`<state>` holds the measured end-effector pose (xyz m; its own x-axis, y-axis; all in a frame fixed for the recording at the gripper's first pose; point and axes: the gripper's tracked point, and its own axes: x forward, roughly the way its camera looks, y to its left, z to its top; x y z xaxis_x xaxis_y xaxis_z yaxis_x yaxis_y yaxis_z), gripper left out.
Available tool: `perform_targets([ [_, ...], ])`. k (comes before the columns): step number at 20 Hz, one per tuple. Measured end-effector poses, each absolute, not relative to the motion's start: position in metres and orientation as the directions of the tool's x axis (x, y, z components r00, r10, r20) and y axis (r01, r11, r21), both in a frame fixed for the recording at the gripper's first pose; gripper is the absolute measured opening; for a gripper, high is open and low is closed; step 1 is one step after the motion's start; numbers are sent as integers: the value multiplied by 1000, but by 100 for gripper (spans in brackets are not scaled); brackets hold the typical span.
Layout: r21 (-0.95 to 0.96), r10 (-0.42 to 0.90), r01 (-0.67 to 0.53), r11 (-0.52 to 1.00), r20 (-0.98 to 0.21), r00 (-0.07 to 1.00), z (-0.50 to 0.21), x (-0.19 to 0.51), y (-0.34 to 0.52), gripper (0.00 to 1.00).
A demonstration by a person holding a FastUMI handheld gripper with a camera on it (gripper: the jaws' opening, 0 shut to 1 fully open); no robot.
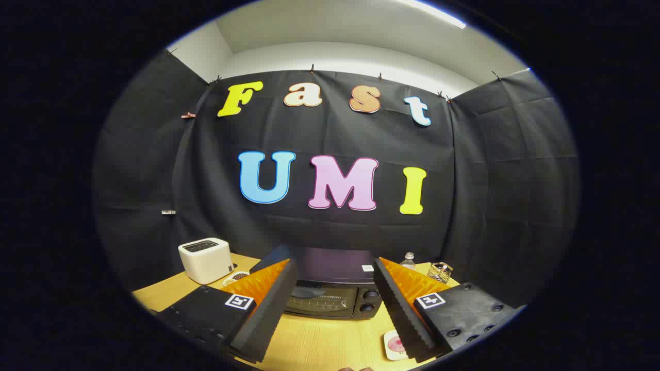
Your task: Open the toaster oven, put the food inside, and close the toaster oven door.
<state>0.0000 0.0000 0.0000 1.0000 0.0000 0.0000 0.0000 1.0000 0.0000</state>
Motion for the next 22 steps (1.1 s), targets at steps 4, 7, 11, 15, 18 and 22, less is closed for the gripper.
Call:
perform_targets([
  [4, 1, 16, -16, 1000, 2, 1000, 0, -2, 5, 98],
  [7, -5, 32, -32, 999, -7, 999, -4, -3, 10, 98],
  [11, -5, 33, -33, 999, -20, 999, -9, -3, 16, 98],
  [15, -7, 57, -57, 998, -34, 998, -15, 1, 30, 98],
  [18, -2, 70, -70, 998, -46, 997, -19, 7, 39, 98],
  [22, 20, 88, -86, 996, -75, 993, -25, 20, 53, 98],
])
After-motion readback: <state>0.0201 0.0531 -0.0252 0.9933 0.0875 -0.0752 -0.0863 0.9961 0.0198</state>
